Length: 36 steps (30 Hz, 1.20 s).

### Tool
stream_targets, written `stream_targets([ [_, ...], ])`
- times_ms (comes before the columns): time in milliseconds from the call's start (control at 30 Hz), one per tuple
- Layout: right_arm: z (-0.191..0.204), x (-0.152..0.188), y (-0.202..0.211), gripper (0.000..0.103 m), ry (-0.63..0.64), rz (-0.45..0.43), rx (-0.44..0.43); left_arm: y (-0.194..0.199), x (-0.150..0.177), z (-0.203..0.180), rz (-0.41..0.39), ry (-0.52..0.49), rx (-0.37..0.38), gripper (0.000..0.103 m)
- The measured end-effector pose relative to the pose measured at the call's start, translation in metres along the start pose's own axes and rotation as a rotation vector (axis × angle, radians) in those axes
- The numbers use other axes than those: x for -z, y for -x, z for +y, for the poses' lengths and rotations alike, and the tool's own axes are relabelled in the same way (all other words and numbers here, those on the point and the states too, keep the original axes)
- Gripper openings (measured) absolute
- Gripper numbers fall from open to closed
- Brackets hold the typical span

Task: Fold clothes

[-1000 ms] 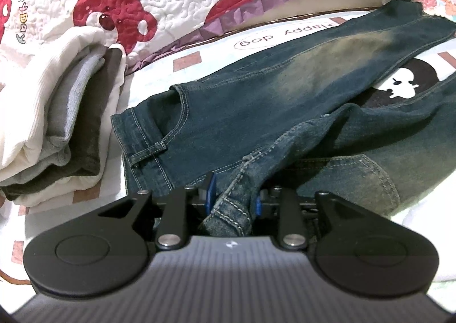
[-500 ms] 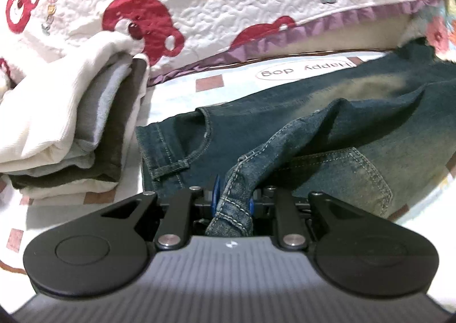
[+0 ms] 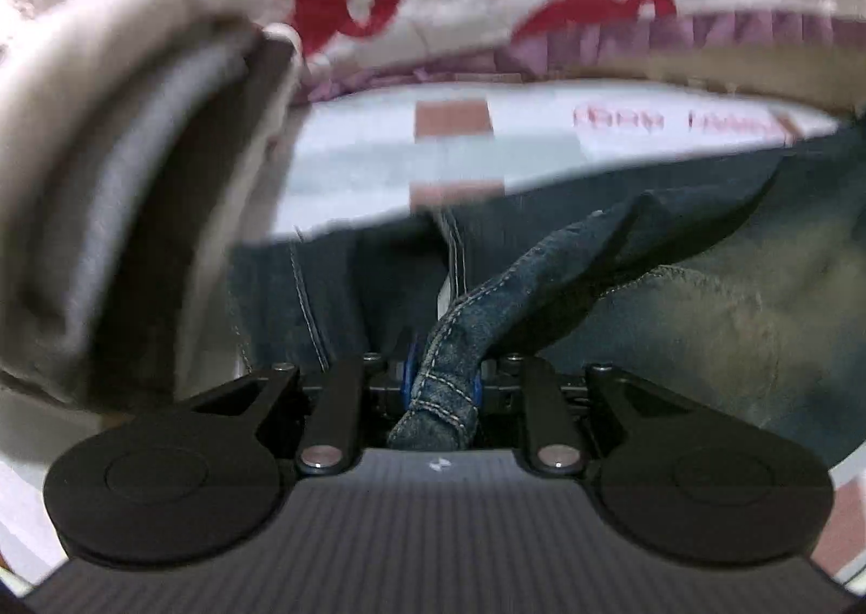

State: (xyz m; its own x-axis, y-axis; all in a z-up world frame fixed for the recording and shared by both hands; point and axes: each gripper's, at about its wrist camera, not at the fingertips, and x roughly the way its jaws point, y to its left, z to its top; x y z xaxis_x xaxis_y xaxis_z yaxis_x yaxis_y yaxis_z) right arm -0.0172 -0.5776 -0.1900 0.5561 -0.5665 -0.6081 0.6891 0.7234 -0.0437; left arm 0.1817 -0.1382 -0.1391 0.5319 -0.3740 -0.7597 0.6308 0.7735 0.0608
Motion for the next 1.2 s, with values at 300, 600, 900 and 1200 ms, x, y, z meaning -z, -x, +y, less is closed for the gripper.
stream_targets([
  [300,0.004,-0.011,-0.020,0.002,0.103,0.026,0.000,0.010,-0.041,0.010,-0.083,0.045,-0.018,0.018],
  [600,0.026,-0.038,-0.030,0.002,0.254,0.079,-0.005,-0.017,-0.013,-0.017,-0.093,-0.067,-0.152,0.019],
  [900,0.035,-0.066,-0.052,0.002,0.344,0.153,-0.029,-0.009,-0.009,0.005,-0.080,0.097,-0.066,0.022],
  [1200,0.060,-0.057,-0.077,0.002,0.391,0.179,-0.002,-0.013,-0.001,0.018,-0.022,0.224,-0.028,0.031],
])
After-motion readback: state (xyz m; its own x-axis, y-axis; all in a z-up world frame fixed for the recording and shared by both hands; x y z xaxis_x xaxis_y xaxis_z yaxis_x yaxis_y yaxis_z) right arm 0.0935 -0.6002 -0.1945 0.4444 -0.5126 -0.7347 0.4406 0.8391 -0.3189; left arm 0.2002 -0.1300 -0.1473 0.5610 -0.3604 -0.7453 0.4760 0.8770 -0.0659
